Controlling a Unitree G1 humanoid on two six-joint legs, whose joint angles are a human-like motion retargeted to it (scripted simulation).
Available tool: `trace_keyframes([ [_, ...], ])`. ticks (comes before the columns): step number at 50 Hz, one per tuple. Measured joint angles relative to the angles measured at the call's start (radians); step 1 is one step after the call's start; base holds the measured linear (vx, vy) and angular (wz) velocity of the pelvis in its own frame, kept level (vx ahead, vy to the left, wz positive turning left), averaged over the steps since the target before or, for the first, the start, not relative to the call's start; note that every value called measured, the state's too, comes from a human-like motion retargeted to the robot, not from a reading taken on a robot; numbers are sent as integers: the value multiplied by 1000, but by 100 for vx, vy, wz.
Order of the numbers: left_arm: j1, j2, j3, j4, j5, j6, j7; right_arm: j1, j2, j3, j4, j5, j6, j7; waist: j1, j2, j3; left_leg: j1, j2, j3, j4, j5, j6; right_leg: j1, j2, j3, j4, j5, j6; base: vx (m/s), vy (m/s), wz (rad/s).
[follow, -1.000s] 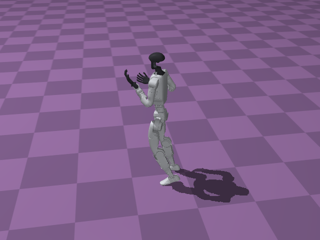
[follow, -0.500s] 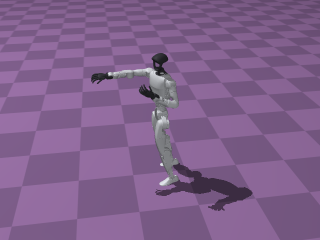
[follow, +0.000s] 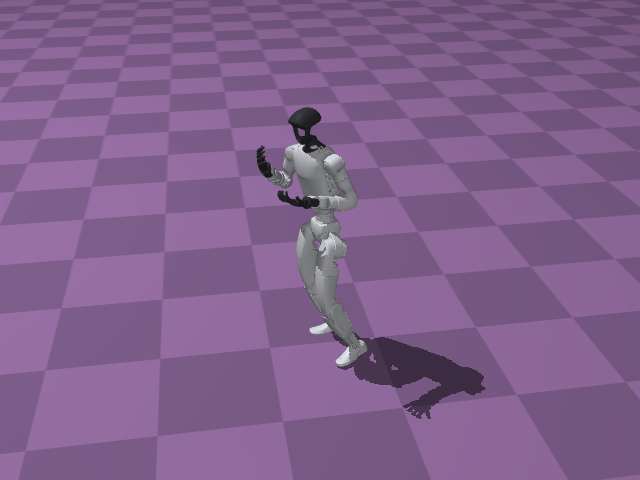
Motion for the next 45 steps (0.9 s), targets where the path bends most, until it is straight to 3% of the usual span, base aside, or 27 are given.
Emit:
trace_keyframes([
  [2, -5, 26, -17, -28, -58, 7, -29, -4, -2, 29, 9, 59, 4, 6, -30, 1, -20, -3, 7, 31, -19, 26, 13, -13, 5, 8, -22, 48, 29, 7, 2, -61],
  [5, 77, 111, -51, -100, -20, 5, -75, 70, 28, 115, 3, 127, -15, 6, -66, -31, -92, 57, -64, 50, -227, 166, -20, 21, -6, 12, -181, 250, 109, 14, 4, -58],
  [8, 145, 200, -24, -147, -7, 37, -51, 164, 82, 123, -13, 210, -8, 40, -62, -53, -151, 126, -154, -90, -476, 319, -88, 38, 1, 10, -281, 418, 153, 11, 5, -72],
  [10, 167, 226, 6, -158, 53, 51, -14, 214, 134, 129, -14, 224, -11, 52, -63, -54, -168, 151, -178, -193, -554, 389, -121, 49, 11, -20, -303, 454, 151, 6, 7, -56],
  [12, 166, 207, 32, -160, 148, 48, 8, 249, 199, 142, -6, 180, -20, 50, -72, -38, -142, 188, -172, -227, -569, 394, -136, 70, 23, -38, -279, 424, 116, 0, 9, -40],
  [14, 131, 156, 43, -135, 208, 55, 27, 262, 266, 143, 32, 112, -28, 52, -93, -17, -109, 221, -154, -228, -547, 321, -128, 71, 37, -36, -194, 341, 68, -4, 10, -15],
  [16, 36, 90, 33, -76, 234, 51, 59, 241, 323, 135, 99, 38, -41, 35, -116, -10, -71, 218, -147, -223, -477, 197, -88, 34, 34, -32, -49, 218, 32, -9, 9, 7],
  [18, -101, 22, -8, -9, 393, 8, 63, 218, 354, 125, 149, -26, -19, -28, -135, -19, -46, 159, -156, -229, -349, 66, -41, -27, 16, -36, 98, 78, -8, -11, 6, 17],
  [20, -254, -28, -55, 6, 475, -50, 128, 211, 364, 154, 143, 21, -42, -72, -138, -33, -44, 87, -161, -223, -244, 20, -16, -78, -3, -51, 167, 24, -49, -7, 6, -5],
  [23, -418, -74, -86, -50, 515, -74, 142, 226, 308, 170, 58, 97, -23, 22, -135, -28, -81, 97, -164, -199, -347, 167, -26, -83, -1, -78, 83, 162, -70, 1, 6, -32],
  [25, -446, -86, -92, -102, 524, -76, 133, 250, 271, 162, 17, 139, 5, 69, -167, -11, -124, 144, -158, -203, -471, 317, -84, -40, 25, -92, -44, 286, -32, 8, 1, -4],
  [29, -398, -99, -137, -162, 486, -43, 74, 285, 274, 174, 52, 153, 27, 70, -237, -3, -186, 170, -155, -223, -576, 500, -188, 27, 74, -21, -246, 370, 32, 4, -5, 13],
  [33, -305, -75, -180, -141, 463, -18, 53, 307, 298, 202, 127, 102, 34, 43, -241, -17, -157, 201, -167, -226, -555, 427, -150, 76, 65, 49, -279, 398, 37, -5, -3, -24],
  [35, -267, -59, -195, -87, 432, -11, 51, 288, 300, 220, 183, 81, 46, 39, -230, -26, -113, 207, -177, -222, -482, 294, -116, 100, 53, 73, -251, 298, 28, -10, -2, -55],
  [38, -239, -25, -193, 15, 411, -33, 93, 184, 319, 254, 289, 27, 29, -23, -214, -34, -36, 145, -161, -155, -278, 54, -59, 49, 55, 105, -103, 57, -12, -13, -2, -70],
  [40, -201, -1, -166, 32, 371, -53, 103, 116, 327, 240, 315, -47, -6, -70, -206, -43, -29, 60, -140, -115, -165, -14, -2, -39, 66, 128, -13, 4, -25, -8, -5, -65],
  [42, -128, 17, -113, -24, 288, -46, 59, 122, 339, 198, 260, -39, -39, -78, -201, -52, -39, 40, -136, -99, -180, 70, 5, -42, 68, 137, -73, 107, -6, 2, -8, -36],
  [45, 16, 38, -18, -141, 239, -42, 1, 216, 323, 132, 133, 50, -37, -28, -209, -64, -110, 90, -155, -75, -367, 318, -29, 15, 58, 134, -276, 377, 37, 10, -8, -14],
])
